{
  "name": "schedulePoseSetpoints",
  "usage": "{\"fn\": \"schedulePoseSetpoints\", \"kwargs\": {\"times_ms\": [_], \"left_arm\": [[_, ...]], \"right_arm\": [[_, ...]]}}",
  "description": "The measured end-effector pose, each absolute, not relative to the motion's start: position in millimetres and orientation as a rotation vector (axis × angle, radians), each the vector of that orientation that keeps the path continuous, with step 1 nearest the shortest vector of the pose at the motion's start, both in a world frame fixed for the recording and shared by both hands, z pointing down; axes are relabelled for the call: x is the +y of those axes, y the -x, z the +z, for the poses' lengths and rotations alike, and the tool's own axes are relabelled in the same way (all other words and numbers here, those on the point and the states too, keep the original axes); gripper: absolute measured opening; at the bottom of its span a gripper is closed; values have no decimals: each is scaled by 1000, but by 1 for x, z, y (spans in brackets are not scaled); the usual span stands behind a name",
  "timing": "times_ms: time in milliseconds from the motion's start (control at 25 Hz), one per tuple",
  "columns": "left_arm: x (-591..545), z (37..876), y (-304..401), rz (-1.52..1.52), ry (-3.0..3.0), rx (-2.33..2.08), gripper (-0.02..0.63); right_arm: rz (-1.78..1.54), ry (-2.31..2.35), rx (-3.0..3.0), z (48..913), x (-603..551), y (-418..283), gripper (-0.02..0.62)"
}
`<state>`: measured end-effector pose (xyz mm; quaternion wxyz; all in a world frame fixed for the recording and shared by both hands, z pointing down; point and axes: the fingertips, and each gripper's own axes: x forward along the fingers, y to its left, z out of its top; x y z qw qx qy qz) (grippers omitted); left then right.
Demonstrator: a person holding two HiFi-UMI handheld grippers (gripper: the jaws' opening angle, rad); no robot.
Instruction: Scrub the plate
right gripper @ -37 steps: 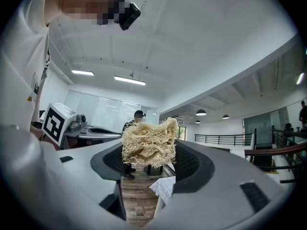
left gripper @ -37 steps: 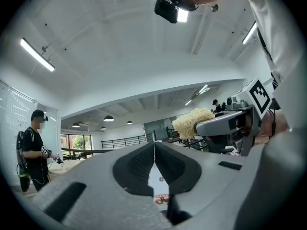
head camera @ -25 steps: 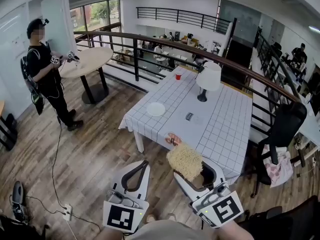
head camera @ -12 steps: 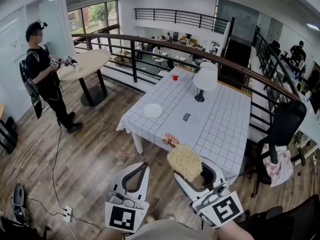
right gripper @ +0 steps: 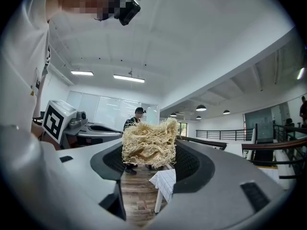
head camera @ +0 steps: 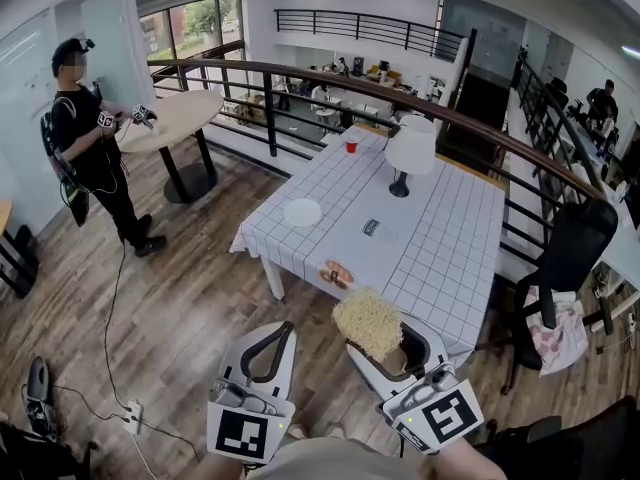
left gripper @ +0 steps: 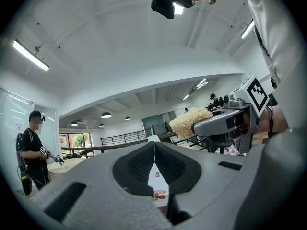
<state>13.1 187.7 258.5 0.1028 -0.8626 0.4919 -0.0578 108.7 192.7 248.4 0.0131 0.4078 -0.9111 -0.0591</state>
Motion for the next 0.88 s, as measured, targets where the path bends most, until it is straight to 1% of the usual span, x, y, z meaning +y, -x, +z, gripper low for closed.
{"fn": "schedulePoseSetpoints", "kwargs": {"times_ms": [640, 880], "left_arm": [[193, 269, -57, -193, 2499, 1515, 17], [190, 270, -65, -200, 2494, 1508, 17]], "right_arm": [[-179, -1259, -2862, 258, 192, -160, 261], [-162, -1261, -2885, 258, 189, -167, 261]]}}
